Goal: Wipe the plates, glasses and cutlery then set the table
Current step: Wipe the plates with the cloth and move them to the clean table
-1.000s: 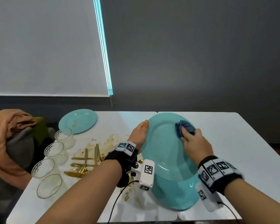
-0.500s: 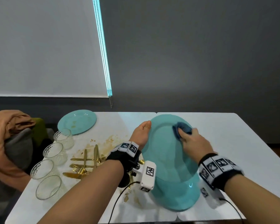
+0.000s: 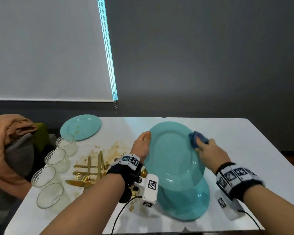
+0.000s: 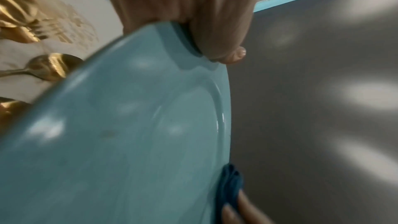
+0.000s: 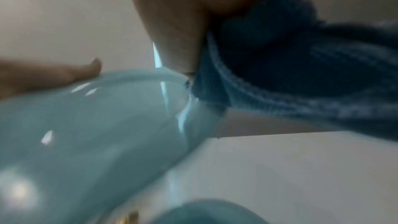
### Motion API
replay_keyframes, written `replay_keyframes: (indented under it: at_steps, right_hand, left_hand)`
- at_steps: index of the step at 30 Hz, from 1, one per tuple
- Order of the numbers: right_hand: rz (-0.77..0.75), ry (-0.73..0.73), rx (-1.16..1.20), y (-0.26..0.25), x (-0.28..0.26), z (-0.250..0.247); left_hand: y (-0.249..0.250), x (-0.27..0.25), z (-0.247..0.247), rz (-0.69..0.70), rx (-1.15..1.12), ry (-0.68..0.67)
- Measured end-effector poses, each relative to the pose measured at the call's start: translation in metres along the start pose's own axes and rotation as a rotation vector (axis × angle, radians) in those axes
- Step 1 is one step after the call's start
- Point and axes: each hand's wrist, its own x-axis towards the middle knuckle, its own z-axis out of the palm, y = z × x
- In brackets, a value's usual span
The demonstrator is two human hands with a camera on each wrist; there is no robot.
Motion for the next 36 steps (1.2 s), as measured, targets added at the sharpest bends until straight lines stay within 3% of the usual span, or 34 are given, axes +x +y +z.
replay_keyframes:
  at_steps: [1, 3, 7, 8, 11, 12, 16, 20, 21, 25, 28, 30, 34, 36]
  right_hand:
    - [0.087, 0.052, 0.091, -0.005, 0.007, -0.006]
    - [0.108, 0.097, 0.189, -0.028, 0.011, -0.015]
    - [-0.254, -0.029, 0.122, -0.057, 0.003, -0.001]
    - [-0.256, -0.038, 0.113, -0.053, 0.007, -0.003]
    - [0.0, 0.074, 0.252, -0.038, 0.02, -0.012]
    - [0.019, 0.093, 0.258, -0.042, 0.019, -0.012]
    - [-0.276, -0.005, 0.235, -0.069, 0.005, 0.003]
    - [-0.003, 0.122, 0.318, -0.054, 0.026, -0.013]
    - [0.0, 0.134, 0.303, -0.056, 0.025, -0.015]
    - [-0.26, 0.041, 0.188, -0.069, 0.017, -0.007]
    - [-0.034, 0.094, 0.246, -0.049, 0.034, -0.019]
    - [0.004, 0.102, 0.223, -0.045, 0.032, -0.021]
    - [-0.308, -0.002, 0.16, -0.064, 0.013, -0.012]
    - [-0.264, 0.024, 0.154, -0.057, 0.022, -0.016]
  left_hand:
    - [0.011, -0.007, 0.005, 0.028, 0.029, -0.035]
    - [0.025, -0.015, 0.016, 0.066, 0.034, -0.095]
    - [0.029, -0.016, 0.02, 0.089, -0.04, -0.119]
    - [0.027, -0.014, 0.017, 0.09, -0.045, -0.109]
    - [0.026, -0.011, 0.013, 0.079, -0.05, -0.134]
    - [0.027, -0.011, 0.014, 0.079, -0.041, -0.145]
    - [0.024, -0.007, 0.015, 0.104, -0.024, -0.133]
    - [0.026, -0.006, 0.014, 0.079, -0.029, -0.153]
    - [0.027, -0.006, 0.016, 0.085, -0.039, -0.158]
    - [0.022, -0.008, 0.018, 0.107, -0.038, -0.138]
    - [0.021, -0.007, 0.016, 0.097, -0.043, -0.157]
    - [0.023, -0.007, 0.018, 0.103, -0.035, -0.178]
    - [0.024, -0.008, 0.023, 0.126, -0.058, -0.18]
    - [0.026, -0.008, 0.022, 0.115, -0.072, -0.18]
